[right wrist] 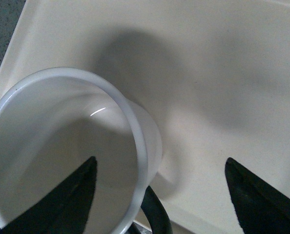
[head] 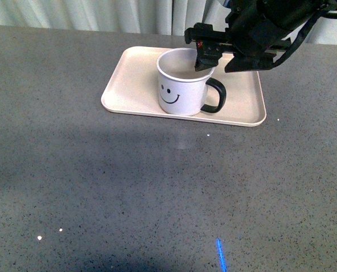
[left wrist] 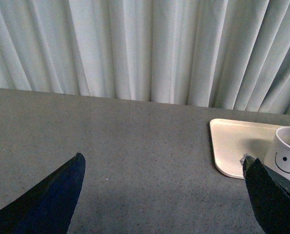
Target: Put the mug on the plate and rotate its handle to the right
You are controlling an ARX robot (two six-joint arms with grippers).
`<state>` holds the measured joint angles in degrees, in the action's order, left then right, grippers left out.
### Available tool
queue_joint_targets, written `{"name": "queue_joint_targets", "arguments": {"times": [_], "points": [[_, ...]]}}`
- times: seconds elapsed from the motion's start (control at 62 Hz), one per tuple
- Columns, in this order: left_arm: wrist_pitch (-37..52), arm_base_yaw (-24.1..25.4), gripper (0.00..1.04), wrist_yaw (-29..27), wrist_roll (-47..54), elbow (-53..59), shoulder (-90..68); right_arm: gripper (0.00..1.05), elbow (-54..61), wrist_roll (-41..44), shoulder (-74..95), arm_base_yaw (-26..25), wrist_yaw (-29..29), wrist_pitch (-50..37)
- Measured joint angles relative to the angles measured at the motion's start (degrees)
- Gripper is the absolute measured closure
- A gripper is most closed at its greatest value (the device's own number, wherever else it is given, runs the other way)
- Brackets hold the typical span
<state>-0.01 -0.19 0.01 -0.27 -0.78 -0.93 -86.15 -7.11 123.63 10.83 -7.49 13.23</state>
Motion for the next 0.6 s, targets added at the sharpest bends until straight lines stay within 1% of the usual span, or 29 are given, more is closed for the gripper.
{"name": "queue_joint_targets", "arguments": {"times": [0.016,0.048,0.097,0.129,0.177,0.242,0.339,0.387,0.5,0.597], "points": [[0.0,0.0,0.09,0.0,0.0,0.0,0.0,0.48,-0.5,0.0,0.3,0.1,0.0,0.4],[0.0,0.0,0.09,0.0,0.0,0.0,0.0,0.52,-1.0,0.0,0.6,0.2,0.0,0.8],[0.0,0.0,0.09,0.0,0.0,0.0,0.0,0.61,-2.3,0.0,1.4,0.5,0.2,1.9],[0.0,0.0,0.09,0.0,0.0,0.0,0.0,0.64,-2.7,0.0,1.7,0.6,0.2,2.3],[0.0,0.0,0.09,0.0,0.0,0.0,0.0,0.73,-3.8,0.0,2.4,0.8,0.2,3.4],[0.0,0.0,0.09,0.0,0.0,0.0,0.0,0.82,-4.9,0.1,2.9,1.0,0.2,4.5],[0.0,0.0,0.09,0.0,0.0,0.0,0.0,0.97,-7.2,0.9,3.5,1.1,0.2,6.1],[0.0,0.0,0.09,0.0,0.0,0.0,0.0,1.04,-8.4,1.9,3.9,1.1,-0.1,7.3],[0.0,0.0,0.09,0.0,0.0,0.0,0.0,1.03,-11.8,5.9,4.7,0.9,-0.9,10.3],[0.0,0.0,0.09,0.0,0.0,0.0,0.0,1.03,-15.5,11.6,5.9,0.3,-2.6,13.5]]}}
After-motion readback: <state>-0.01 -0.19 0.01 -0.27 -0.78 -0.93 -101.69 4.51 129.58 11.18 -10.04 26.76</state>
